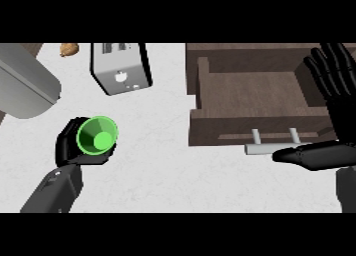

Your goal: Pick up the cup, place it into the drawer and close the drawer

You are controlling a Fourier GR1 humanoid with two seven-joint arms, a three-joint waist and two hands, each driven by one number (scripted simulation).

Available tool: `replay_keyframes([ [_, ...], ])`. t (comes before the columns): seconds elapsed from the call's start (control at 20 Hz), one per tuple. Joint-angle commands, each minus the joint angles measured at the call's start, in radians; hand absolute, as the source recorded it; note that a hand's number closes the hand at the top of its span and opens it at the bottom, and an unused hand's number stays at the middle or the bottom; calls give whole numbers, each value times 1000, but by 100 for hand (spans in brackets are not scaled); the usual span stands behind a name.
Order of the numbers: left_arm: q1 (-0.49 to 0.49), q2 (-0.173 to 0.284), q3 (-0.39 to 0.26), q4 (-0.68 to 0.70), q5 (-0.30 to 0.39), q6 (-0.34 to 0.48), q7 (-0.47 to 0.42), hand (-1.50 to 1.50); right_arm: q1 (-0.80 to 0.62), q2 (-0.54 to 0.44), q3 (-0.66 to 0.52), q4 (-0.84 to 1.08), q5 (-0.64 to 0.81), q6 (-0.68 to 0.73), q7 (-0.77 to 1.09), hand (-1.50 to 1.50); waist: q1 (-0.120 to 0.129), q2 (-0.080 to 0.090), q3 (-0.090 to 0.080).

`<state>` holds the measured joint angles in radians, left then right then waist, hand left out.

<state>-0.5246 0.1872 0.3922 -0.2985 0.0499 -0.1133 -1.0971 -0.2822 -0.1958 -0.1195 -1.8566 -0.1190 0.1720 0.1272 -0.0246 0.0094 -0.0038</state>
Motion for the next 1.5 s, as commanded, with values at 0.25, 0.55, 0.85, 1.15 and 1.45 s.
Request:
replay_keyframes([
  [0.25, -117, -59, -74, -120, -14, -102, 13, 150, -45, -55, -62, 68, -30, 34, -10, -150, 24, -10, 4],
  [0.55, -205, -138, -137, -319, -6, -23, 213, 150, 14, -17, -16, -2, 10, 4, 9, -150, 32, -17, 5],
  [0.85, -329, -186, -232, -500, 22, 69, 476, 150, -41, -62, -74, 76, -18, 31, -16, -150, 36, -17, 5],
  [1.15, -506, -187, -315, -513, 38, 219, 667, 150, 45, -15, -37, 50, 17, 20, -68, -150, 15, -10, 4],
  [1.45, -706, -187, -405, -375, 100, 403, 808, 150, 33, -53, -69, 28, -37, 61, -48, -150, -16, -7, 5],
])
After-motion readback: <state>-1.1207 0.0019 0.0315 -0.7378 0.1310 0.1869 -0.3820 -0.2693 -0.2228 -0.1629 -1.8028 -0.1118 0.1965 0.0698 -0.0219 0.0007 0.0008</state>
